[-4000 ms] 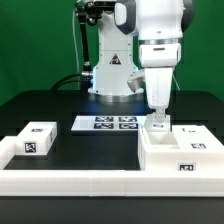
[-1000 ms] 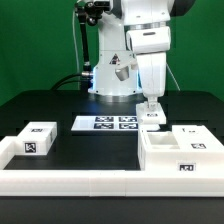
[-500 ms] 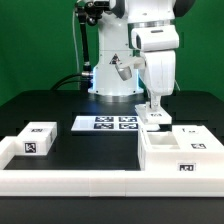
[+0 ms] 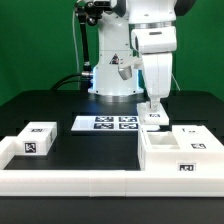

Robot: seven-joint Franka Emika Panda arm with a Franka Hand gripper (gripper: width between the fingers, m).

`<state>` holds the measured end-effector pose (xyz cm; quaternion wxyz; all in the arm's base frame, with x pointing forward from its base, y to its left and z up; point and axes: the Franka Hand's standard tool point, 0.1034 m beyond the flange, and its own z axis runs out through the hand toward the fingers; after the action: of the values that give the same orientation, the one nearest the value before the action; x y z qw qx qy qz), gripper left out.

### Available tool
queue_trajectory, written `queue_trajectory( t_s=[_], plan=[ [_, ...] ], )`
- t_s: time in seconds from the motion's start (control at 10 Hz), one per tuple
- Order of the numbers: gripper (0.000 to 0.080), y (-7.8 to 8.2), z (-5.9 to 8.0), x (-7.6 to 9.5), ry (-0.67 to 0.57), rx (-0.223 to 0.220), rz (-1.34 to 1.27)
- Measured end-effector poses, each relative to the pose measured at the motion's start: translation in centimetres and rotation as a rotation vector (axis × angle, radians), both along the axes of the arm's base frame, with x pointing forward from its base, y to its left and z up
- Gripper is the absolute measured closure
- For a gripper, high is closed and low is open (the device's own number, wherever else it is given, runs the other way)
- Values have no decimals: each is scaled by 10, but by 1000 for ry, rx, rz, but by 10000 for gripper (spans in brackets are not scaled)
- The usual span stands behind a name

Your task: Assemble cabinet

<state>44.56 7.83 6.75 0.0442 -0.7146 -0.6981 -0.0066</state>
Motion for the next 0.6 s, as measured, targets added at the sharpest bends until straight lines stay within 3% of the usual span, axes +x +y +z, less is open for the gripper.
queue_trajectory(
  t_s=[0.6],
  plan=[
    [737,-2,-1,7,-13,9,-5]
  ],
)
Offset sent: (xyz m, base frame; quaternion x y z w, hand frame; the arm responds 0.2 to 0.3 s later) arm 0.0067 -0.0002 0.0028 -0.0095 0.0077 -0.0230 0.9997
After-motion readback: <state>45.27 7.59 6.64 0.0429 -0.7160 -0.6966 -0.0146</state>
